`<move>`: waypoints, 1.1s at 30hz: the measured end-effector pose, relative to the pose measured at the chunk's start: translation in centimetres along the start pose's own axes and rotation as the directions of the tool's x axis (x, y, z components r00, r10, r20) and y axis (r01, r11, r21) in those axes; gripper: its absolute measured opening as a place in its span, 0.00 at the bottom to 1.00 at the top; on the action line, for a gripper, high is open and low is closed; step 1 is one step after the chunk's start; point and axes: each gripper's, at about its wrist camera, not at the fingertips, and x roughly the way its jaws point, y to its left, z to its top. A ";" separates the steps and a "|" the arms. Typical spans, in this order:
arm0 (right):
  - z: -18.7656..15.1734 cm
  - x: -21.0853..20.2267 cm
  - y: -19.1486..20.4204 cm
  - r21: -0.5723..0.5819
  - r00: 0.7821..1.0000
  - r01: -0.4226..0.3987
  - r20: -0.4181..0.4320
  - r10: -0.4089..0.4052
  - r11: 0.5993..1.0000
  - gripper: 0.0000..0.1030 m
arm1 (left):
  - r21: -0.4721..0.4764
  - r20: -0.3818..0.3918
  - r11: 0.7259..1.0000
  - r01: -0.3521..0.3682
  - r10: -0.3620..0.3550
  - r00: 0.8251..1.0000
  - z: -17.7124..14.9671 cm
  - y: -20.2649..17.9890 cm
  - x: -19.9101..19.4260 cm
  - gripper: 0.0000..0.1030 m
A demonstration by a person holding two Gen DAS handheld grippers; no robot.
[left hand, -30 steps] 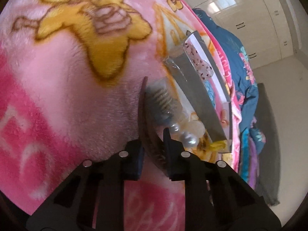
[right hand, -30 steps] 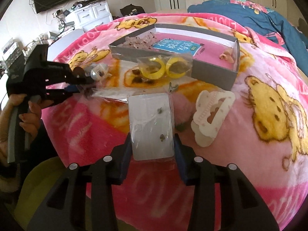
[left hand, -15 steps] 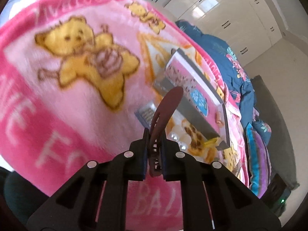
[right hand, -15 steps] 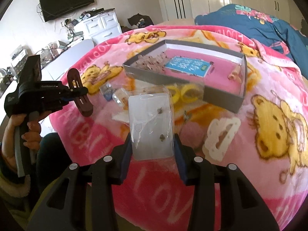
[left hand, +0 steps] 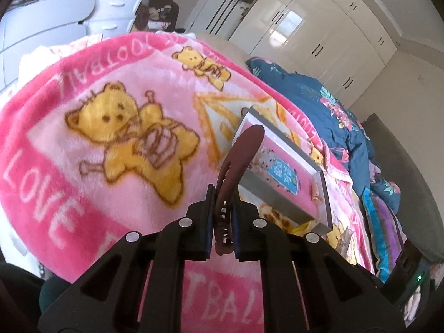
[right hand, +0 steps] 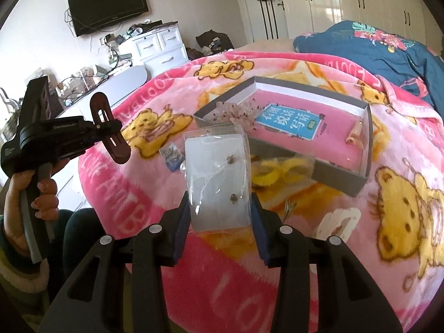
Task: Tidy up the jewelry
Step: 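Carry the brown clip with the left tool while the right tool carries the earring bag over the box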
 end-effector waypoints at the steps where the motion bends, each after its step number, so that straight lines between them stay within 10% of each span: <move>1: 0.2 0.0 -0.1 0.002 1.000 0.000 0.005 0.000 1.000 0.38 | 0.005 0.006 1.000 0.000 0.000 1.000 0.1 -0.2 0.0 0.04; 33: 3.3 -3.0 -8.8 0.178 0.976 0.155 0.127 -0.179 0.972 0.38 | 0.207 -0.031 0.977 0.046 -0.041 0.999 2.5 -9.2 4.7 0.04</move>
